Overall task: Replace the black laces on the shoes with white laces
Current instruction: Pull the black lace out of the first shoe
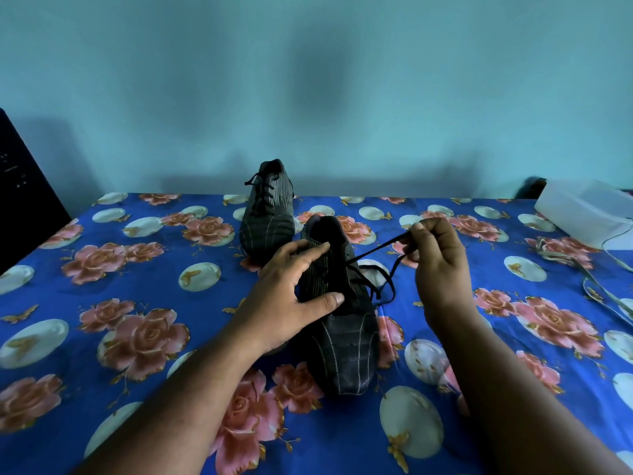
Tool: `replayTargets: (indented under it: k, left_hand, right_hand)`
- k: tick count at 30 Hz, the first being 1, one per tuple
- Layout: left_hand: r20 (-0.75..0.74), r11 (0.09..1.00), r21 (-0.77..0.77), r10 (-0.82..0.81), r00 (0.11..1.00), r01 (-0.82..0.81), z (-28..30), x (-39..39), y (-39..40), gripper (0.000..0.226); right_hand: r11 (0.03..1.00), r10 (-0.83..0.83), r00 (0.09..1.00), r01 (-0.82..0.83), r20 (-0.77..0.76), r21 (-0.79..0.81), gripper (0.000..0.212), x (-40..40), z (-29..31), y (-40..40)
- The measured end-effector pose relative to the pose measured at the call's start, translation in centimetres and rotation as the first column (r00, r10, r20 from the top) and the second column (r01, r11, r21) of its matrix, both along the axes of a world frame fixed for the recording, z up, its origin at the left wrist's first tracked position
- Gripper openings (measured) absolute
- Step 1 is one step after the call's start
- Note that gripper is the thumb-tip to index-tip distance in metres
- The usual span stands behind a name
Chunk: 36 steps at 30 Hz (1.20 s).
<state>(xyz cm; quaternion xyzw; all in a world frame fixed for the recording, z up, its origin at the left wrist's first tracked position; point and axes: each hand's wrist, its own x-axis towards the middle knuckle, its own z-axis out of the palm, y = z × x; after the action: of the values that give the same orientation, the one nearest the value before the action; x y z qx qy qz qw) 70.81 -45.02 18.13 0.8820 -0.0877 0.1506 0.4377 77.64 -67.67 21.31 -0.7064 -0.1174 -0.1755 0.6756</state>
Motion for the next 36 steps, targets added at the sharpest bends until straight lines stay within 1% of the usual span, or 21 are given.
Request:
replayTargets:
  k: [1,2,3,4,5,7,9,10,13,16,18,20,22,23,27,31,32,33,35,36]
  left_hand:
    - [0.004,1.0,-0.005,-0.004,1.0,0.004,-0.1,0.1,0.0,0.081]
    - [0.006,1.0,-0.015,-0.01,1.0,0.01,-0.1,0.1,0.1,0.081]
    - [0.003,1.0,-0.02,-0.014,1.0,0.014,-0.2,0.1,0.1,0.081]
    - [-0.005,1.0,-0.017,-0.016,1.0,0.016,-0.1,0.0,0.1,0.08]
    - [-0.011,1.0,-0.01,-0.016,1.0,0.016,-0.1,0.0,0.1,0.08]
    - [-0.013,1.0,-0.001,-0.012,1.0,0.012,0.0,0.0,0.1,0.081]
    - [-0.011,1.0,-0.009,-0.011,1.0,0.011,-0.1,0.1,0.2,0.08]
    - [-0.01,1.0,-0.013,-0.012,1.0,0.012,-0.1,0.1,0.2,0.08]
    - [0.0,1.0,-0.013,-0.009,1.0,0.009,-0.3,0.2,0.1,0.079]
    - [0.016,1.0,-0.018,0.0,1.0,0.0,-0.4,0.2,0.1,0.079]
    - [0.007,1.0,-0.029,-0.007,1.0,0.007,-0.4,0.2,0.1,0.079]
    - [0.015,1.0,-0.028,-0.01,1.0,0.011,-0.4,0.2,0.1,0.078]
    - [0.032,1.0,-0.021,-0.004,0.999,0.005,-0.4,0.3,0.0,0.077]
    - [0.036,1.0,-0.024,-0.004,0.999,0.005,-0.4,0.3,0.0,0.077]
    - [0.026,1.0,-0.016,0.003,1.0,-0.002,-0.2,0.2,0.0,0.077]
    - [0.002,1.0,-0.016,-0.004,1.0,0.004,-0.3,0.2,0.1,0.078]
    - [-0.001,1.0,-0.015,-0.006,1.0,0.006,-0.3,0.2,0.1,0.078]
    - [-0.004,1.0,-0.02,-0.007,1.0,0.006,-0.4,0.2,0.2,0.077]
    - [0.002,1.0,-0.027,-0.002,1.0,0.002,-0.4,0.3,0.2,0.077]
    - [0.001,1.0,-0.021,-0.001,1.0,0.001,-0.4,0.3,0.2,0.077]
  right_hand:
    - [0.996,-0.052,0.999,0.051,-0.01,-0.076,0.018,0.2,-0.3,-0.1]
    - [0.975,-0.091,0.996,0.091,0.012,-0.204,0.014,0.5,-0.7,-0.2]
    - [0.933,-0.106,0.992,0.123,0.067,-0.338,0.011,0.6,-1.2,-0.2]
    - [0.883,-0.082,0.987,0.137,0.14,-0.448,0.014,0.4,-1.4,-0.1]
    - [0.84,-0.02,0.977,0.131,0.211,-0.527,0.023,0.3,-1.6,0.2]
    - [0.761,0.13,0.944,0.1,0.302,-0.641,0.038,-0.2,-1.7,0.8]
    - [0.71,0.212,0.919,0.089,0.332,-0.698,0.036,-0.5,-1.8,1.5]
    - [0.705,0.223,0.915,0.088,0.337,-0.704,0.033,-0.6,-1.9,1.6]
    - [0.719,0.236,0.904,0.085,0.357,-0.69,0.022,-0.5,-1.8,1.6]
    - [0.707,0.273,0.907,0.036,0.32,-0.706,0.019,-0.4,-1.8,1.5]
    - [0.732,0.323,0.915,-0.08,0.242,-0.676,0.016,-0.4,-1.6,1.5]
    - [0.756,0.357,0.927,-0.215,0.114,-0.619,0.014,-0.4,-1.3,1.0]
    - [0.752,0.395,0.918,-0.341,-0.029,-0.564,0.015,-0.3,-0.9,0.4]
    - [0.749,0.41,0.909,-0.379,-0.069,-0.544,0.017,-0.2,-0.7,0.0]
    - [0.787,0.428,0.896,-0.434,-0.12,-0.439,0.027,0.4,0.5,-1.9]
    - [0.772,0.473,0.869,-0.49,-0.149,-0.405,0.025,0.6,0.8,-3.0]
    - [0.776,0.483,0.862,-0.503,-0.155,-0.379,0.024,0.6,0.8,-3.1]
    - [0.794,0.495,0.855,-0.517,-0.153,-0.32,0.021,0.6,0.9,-3.2]
    - [0.843,0.5,0.854,-0.518,-0.146,-0.141,0.016,0.8,1.2,-3.7]
    - [0.865,0.482,0.865,-0.496,-0.143,-0.082,0.014,1.0,1.3,-4.1]
